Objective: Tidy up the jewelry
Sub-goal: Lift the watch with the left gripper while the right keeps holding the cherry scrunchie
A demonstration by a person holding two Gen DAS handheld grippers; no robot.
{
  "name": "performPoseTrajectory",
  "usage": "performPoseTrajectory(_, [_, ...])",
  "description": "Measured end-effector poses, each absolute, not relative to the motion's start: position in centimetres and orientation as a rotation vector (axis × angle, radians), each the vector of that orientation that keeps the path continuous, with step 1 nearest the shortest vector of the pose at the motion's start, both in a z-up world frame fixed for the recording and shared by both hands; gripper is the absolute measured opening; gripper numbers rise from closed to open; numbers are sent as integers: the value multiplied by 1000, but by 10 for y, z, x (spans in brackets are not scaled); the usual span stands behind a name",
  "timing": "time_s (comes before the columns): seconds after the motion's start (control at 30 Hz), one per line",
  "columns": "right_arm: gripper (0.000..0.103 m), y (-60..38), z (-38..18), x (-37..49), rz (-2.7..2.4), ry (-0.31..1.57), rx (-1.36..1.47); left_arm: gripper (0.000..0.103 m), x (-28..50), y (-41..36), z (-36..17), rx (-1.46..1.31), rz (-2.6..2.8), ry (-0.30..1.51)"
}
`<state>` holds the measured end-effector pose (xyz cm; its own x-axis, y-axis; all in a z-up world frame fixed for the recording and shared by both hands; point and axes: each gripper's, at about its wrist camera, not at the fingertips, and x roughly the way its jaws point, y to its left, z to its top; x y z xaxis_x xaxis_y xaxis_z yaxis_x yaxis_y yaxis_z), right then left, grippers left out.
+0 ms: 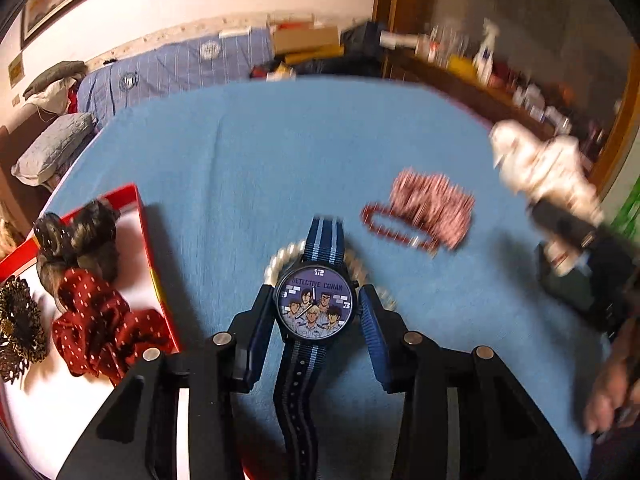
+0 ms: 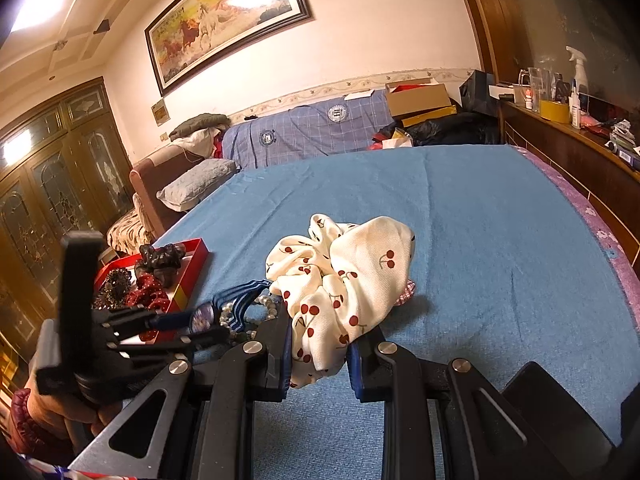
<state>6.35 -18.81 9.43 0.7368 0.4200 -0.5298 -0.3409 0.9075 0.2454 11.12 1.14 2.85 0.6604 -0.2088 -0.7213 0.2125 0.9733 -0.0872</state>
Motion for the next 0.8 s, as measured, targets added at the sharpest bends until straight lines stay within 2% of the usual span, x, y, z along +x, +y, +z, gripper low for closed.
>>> performPoseTrajectory(0.33, [24,-181,95,59,431,604,104,41,90,16,63,-23,-222,614])
performPoseTrajectory(0.8, [24,-179,94,60,438,603,101,41,91,18,61,-25,-203,600])
